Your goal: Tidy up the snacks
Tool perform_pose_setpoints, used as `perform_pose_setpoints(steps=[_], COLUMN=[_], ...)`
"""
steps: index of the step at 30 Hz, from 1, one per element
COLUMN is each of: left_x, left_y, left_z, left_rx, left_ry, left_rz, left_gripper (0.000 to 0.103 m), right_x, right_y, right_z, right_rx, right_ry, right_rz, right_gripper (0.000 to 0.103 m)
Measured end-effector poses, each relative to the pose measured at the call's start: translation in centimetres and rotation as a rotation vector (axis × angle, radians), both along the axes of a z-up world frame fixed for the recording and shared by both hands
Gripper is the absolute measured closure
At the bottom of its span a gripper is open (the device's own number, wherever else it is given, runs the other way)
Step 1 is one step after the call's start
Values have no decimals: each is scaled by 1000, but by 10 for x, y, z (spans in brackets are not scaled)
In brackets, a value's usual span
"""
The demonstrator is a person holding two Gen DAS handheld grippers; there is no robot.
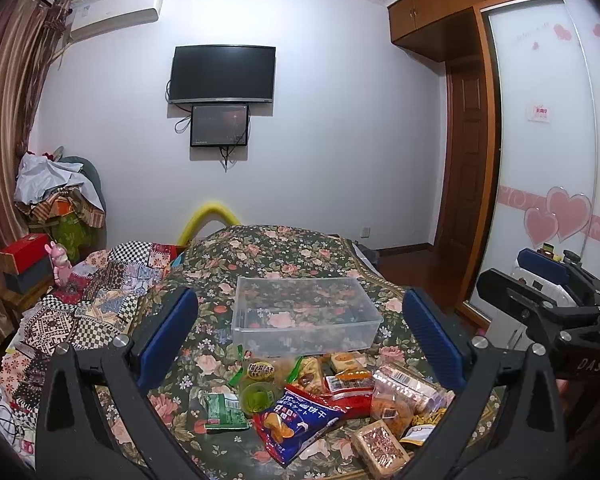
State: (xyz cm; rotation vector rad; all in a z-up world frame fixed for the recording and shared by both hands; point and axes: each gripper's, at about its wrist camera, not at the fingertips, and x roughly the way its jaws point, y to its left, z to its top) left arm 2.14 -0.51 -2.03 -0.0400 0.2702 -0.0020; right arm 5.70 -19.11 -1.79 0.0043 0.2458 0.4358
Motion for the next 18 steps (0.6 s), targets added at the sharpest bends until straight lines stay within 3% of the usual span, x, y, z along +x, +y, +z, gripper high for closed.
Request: perform_pose_setpoints(steps=[8,15,18], left_x=[18,49,58], left_y=[13,25,27], left_z=[-19,-55,-74], left_rx=[-4,15,13], left_ry=[56,190,297], left_rz=[-5,-15,-30], left_gripper=[1,10,13], right_x=[23,49,56], right_y=[-11,-22,-23], right_z=[-18,-46,-59], right_rx=[-9,-30,-66], right_ry=[86,199,236], right_rz=[-33,-34,-44], right_gripper=[0,0,0])
